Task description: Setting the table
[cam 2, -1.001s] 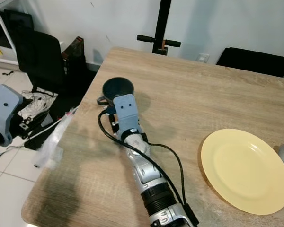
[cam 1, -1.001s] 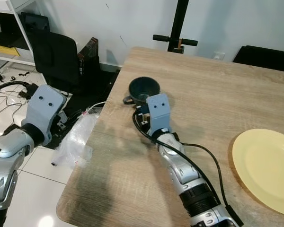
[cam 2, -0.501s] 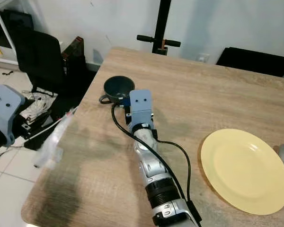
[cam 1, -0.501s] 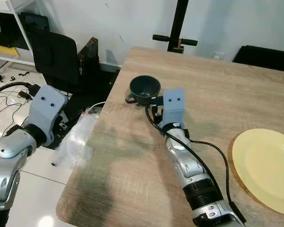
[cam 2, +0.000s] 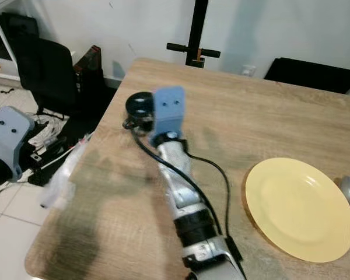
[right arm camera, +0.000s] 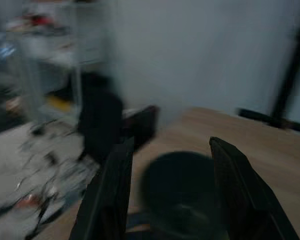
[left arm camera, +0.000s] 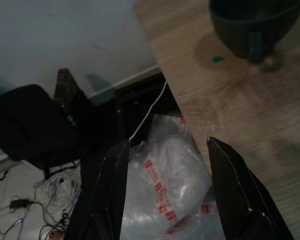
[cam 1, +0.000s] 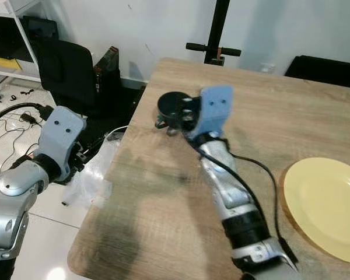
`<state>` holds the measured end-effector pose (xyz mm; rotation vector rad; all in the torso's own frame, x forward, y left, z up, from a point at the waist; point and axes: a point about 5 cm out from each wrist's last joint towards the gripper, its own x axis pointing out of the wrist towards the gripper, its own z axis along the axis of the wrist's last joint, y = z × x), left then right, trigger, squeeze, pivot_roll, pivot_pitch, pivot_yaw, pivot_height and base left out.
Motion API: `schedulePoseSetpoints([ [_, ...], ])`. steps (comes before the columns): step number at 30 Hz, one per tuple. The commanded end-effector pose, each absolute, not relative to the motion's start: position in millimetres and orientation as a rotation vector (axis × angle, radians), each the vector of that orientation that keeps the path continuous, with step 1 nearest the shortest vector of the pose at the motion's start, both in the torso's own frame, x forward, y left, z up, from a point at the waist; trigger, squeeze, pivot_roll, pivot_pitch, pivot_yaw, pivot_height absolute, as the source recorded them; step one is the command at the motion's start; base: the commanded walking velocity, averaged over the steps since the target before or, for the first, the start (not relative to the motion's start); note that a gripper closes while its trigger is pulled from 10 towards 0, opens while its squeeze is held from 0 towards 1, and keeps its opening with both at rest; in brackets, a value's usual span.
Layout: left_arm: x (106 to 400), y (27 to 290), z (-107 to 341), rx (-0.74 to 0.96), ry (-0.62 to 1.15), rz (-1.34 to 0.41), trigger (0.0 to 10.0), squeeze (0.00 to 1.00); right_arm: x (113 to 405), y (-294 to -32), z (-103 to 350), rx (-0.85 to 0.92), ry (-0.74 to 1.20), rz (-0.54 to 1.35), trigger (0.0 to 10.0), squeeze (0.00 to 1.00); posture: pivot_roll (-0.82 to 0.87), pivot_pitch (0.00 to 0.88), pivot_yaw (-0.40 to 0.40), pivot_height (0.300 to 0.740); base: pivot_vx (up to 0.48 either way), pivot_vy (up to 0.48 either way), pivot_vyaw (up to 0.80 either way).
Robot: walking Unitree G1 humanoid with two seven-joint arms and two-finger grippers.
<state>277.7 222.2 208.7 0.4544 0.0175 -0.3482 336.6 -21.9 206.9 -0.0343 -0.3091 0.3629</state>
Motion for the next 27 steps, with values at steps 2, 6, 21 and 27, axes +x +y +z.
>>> schedulePoseSetpoints([
  [2,277,222,207,0.463,0.026,-0.343,10.0,0.0,335,-9,193,-0.067,-0.245,0.402,10.0,0.0,0.1,0.062,0.046,0.74,0.0,0.0,0.0],
  [6,276,222,207,0.462,0.026,-0.338,10.0,0.0,324,7,198,-0.002,-0.26,0.524,10.0,0.0,0.11,0.065,0.043,0.74,0.0,0.0,0.0],
  [21,277,220,210,0.461,0.021,-0.34,10.0,0.0,304,52,174,0.03,-0.127,0.814,10.0,0.0,0.12,0.069,0.04,0.74,0.0,0.0,0.0],
  [27,274,221,211,0.456,0.019,-0.34,10.0,0.0,317,54,164,-0.043,-0.042,0.718,10.0,0.0,0.12,0.071,0.038,0.74,0.0,0.0,0.0],
])
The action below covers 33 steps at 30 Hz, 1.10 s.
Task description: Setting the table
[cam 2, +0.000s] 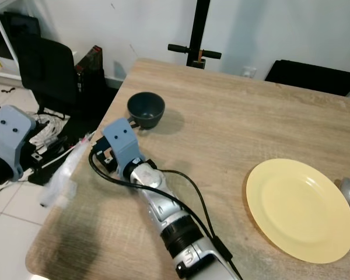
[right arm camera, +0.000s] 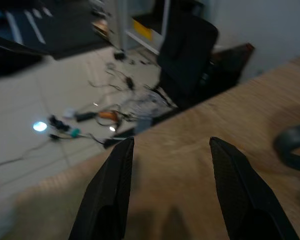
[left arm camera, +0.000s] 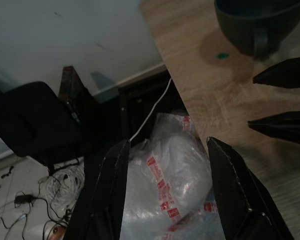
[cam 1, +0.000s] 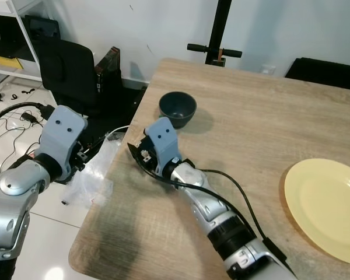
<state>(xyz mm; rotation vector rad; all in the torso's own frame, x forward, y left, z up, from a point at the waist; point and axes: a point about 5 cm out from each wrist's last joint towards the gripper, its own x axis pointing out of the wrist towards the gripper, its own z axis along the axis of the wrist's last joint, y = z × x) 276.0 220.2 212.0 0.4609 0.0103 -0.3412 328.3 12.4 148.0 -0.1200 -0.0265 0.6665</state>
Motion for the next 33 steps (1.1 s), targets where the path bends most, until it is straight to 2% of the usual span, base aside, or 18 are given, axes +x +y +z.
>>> schedulePoseSetpoints([
  [1,273,220,210,0.453,0.019,-0.346,10.0,0.0,320,53,163,-0.038,-0.036,0.68,10.0,0.0,0.12,0.071,0.038,0.74,0.0,0.0,0.0],
  [6,272,218,210,0.447,0.021,-0.363,10.0,0.0,327,49,162,-0.027,-0.025,0.594,10.0,0.0,0.12,0.071,0.037,0.74,0.0,0.0,0.0],
  [8,276,223,207,0.415,0.026,-0.351,10.0,0.0,336,29,162,-0.043,-0.033,0.487,10.0,0.0,0.12,0.073,0.037,0.74,0.0,0.0,0.0],
  [9,276,223,207,0.415,0.026,-0.351,10.0,0.0,336,29,162,-0.043,-0.033,0.487,10.0,0.0,0.12,0.073,0.037,0.74,0.0,0.0,0.0],
  [12,294,228,199,0.356,0.033,-0.321,10.0,0.0,341,-5,158,-0.064,-0.041,0.404,10.0,0.0,0.11,0.078,0.035,0.74,0.0,0.0,0.0],
  [16,310,228,190,0.346,0.046,-0.31,10.0,0.0,341,-33,158,-0.057,-0.062,0.357,10.0,0.0,0.1,0.082,0.034,0.74,0.0,0.0,0.0],
  [17,310,228,190,0.346,0.046,-0.31,10.0,0.0,341,-33,158,-0.057,-0.062,0.357,10.0,0.0,0.1,0.082,0.034,0.74,0.0,0.0,0.0],
  [18,321,224,185,0.351,0.042,-0.319,10.0,0.0,339,-54,162,-0.04,-0.097,0.33,10.0,0.0,0.08,0.09,0.036,0.74,0.0,0.0,0.0],
  [19,325,221,184,0.347,0.038,-0.33,10.0,0.0,338,-64,164,-0.029,-0.112,0.317,10.0,0.0,0.08,0.09,0.036,0.74,0.0,0.0,0.0],
  [23,333,217,183,0.359,0.032,-0.347,10.0,0.0,336,-80,168,-0.026,-0.132,0.291,10.0,0.0,0.06,0.094,0.04,0.74,0.0,0.0,0.0],
  [26,348,208,183,0.362,0.025,-0.399,10.0,0.0,333,-116,171,-0.077,-0.133,0.188,10.0,0.0,0.03,0.102,0.048,0.74,0.0,0.0,0.0],
  [30,354,205,182,0.361,0.025,-0.419,10.0,0.01,332,-129,172,-0.089,-0.123,0.136,10.0,0.0,0.03,0.102,0.048,0.74,0.0,0.0,0.0],
  [33,362,194,178,0.346,0.03,-0.475,10.0,0.01,333,-153,175,-0.118,-0.122,0.027,10.0,0.0,0.01,0.105,0.056,0.74,0.0,0.0,0.0],
])
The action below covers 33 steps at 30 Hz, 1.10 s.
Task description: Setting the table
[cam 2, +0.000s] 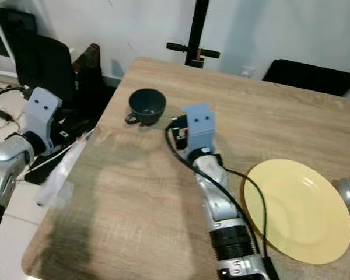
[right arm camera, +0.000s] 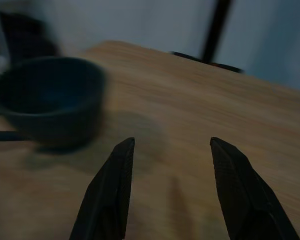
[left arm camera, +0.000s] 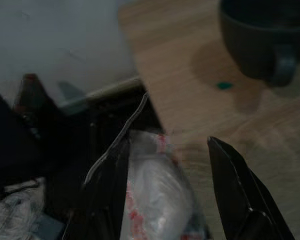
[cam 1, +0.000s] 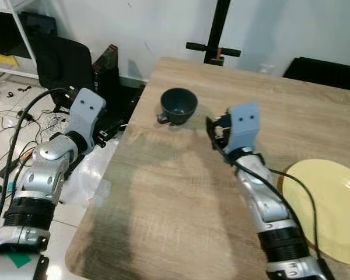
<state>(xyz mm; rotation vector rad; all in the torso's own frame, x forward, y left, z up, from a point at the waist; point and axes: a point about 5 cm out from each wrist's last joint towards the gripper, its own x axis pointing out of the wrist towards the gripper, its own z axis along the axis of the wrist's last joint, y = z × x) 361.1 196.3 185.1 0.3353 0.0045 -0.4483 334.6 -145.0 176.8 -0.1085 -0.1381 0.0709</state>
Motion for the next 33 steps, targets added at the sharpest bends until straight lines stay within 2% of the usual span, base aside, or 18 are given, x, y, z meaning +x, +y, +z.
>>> schedulePoseSetpoints([
  [1,365,190,175,0.354,0.031,-0.49,10.0,0.01,333,-159,176,-0.123,-0.127,0.005,10.0,0.0,0.0,0.103,0.06,0.74,0.0,0.0,0.0],
  [6,374,169,174,0.358,0.016,-0.537,10.0,0.02,332,-172,188,-0.137,-0.157,-0.05,10.0,0.0,-0.03,0.101,0.071,0.74,0.0,0.0,0.0],
  [11,386,153,179,0.379,-0.019,-0.503,10.0,0.02,328,-175,194,-0.146,-0.174,-0.065,10.0,0.0,-0.05,0.101,0.077,0.74,0.0,0.0,0.0],
  [18,396,145,187,0.383,-0.053,-0.457,10.0,0.02,322,-174,196,-0.146,-0.181,-0.066,10.0,0.0,-0.07,0.104,0.088,0.74,0.0,0.0,0.0],
  [33,387,112,177,0.315,-0.069,-0.713,10.0,0.01,322,-169,196,-0.142,-0.168,-0.038,10.0,0.0,-0.07,0.109,0.081,0.74,0.0,0.0,0.0],
])
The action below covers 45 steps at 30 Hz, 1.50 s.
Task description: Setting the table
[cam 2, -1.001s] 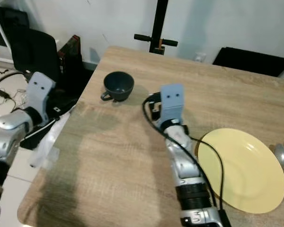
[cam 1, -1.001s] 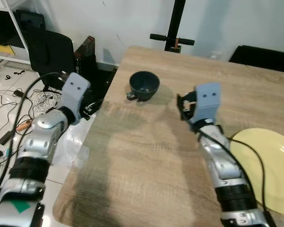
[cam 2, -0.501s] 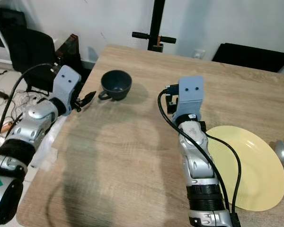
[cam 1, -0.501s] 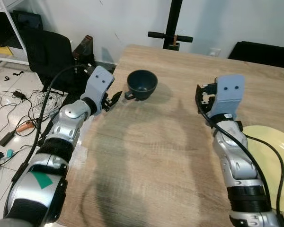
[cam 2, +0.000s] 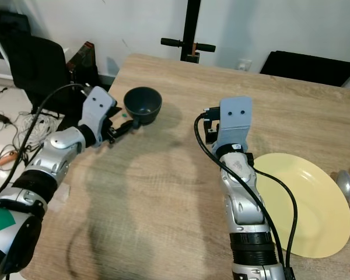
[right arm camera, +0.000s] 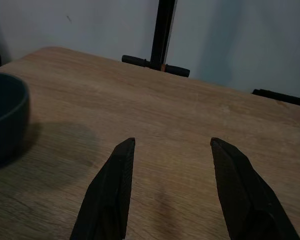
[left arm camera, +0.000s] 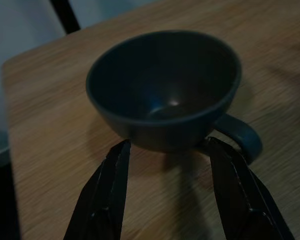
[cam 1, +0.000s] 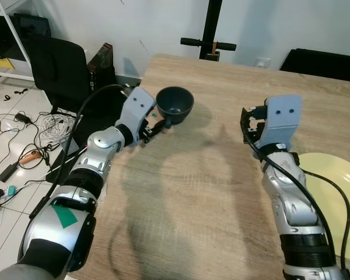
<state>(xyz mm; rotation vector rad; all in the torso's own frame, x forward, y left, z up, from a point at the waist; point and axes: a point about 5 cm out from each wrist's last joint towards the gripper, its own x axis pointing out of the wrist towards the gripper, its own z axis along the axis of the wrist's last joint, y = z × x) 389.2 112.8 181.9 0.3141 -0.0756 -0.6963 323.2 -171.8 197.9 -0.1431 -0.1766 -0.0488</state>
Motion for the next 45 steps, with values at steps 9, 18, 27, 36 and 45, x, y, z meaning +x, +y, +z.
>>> schedulePoseSetpoints([
  [9,377,88,182,0.304,-0.123,-0.88,10.0,0.0,324,-161,194,-0.138,-0.163,-0.004,10.0,0.0,-0.06,0.098,0.071,0.74,0.0,0.0,0.0],
  [18,365,84,175,0.259,-0.121,-0.963,10.0,0.0,324,-154,193,-0.14,-0.161,0.031,10.0,0.0,-0.04,0.101,0.071,0.74,0.0,0.0,0.0],
  [27,340,156,187,0.46,-0.19,-0.805,10.0,0.0,318,-135,192,-0.131,-0.178,0.162,10.0,0.0,-0.01,0.107,0.074,0.74,0.0,0.0,0.0],
  [36,310,214,208,0.577,-0.204,-0.602,10.0,0.0,327,-93,168,-0.138,-0.108,0.261,10.0,0.0,0.04,0.097,0.061,0.74,0.0,0.0,0.0],
  [45,304,201,225,0.52,-0.244,-0.58,10.0,0.0,343,-84,157,-0.192,-0.057,0.213,10.0,0.0,0.04,0.09,0.053,0.74,0.0,0.0,0.0],
])
